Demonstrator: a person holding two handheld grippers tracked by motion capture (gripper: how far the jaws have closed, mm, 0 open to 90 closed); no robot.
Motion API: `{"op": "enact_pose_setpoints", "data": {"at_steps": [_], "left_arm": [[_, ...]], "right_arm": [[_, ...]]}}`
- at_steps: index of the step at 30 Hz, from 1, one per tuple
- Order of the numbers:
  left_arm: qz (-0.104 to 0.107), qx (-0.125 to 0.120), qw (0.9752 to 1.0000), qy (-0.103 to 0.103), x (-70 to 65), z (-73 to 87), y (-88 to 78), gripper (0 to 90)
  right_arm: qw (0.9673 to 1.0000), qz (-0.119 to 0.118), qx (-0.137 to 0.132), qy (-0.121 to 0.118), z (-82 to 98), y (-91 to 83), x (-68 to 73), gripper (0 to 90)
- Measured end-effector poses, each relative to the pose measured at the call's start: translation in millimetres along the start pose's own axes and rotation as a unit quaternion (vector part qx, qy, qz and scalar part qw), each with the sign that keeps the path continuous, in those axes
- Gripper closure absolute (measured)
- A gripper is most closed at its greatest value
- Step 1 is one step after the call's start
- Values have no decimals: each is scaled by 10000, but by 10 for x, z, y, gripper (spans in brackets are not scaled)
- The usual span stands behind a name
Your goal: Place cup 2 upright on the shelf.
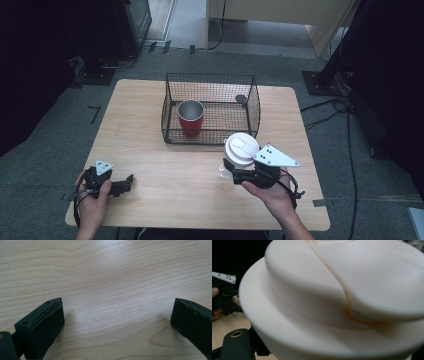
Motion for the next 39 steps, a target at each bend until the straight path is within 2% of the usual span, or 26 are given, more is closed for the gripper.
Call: {"op": "enact_pose_setpoints", "data": {"at_steps": [14,22,25,39], "left_arm": [[-1,-5,10000,-8,-1,0,1,0],[0,2,10000,-7,-1,0,0,0],[-1,2,10000,-8,-1,0,0,0],[-1,4,10000,-5,-1,-1,-1,0]], "right_arm": [[9995,248,-202,27,-274,54,-123,161],[9987,458,-196,-114,-379,146,-182,162],[9984,507,-218,-92,-412,173,-200,161],[9960,828,-342,-64,-671,293,-407,162]]}}
Point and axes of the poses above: each handheld gripper's, and its own axes: y roughly forward along the jaws, z roughly out of its underside, x roughly to its left, the point moved 2 cm from there along y, roughly forward along the jaws, and after that the axes turned 14 degrees about -z, right-handed, at the moved point
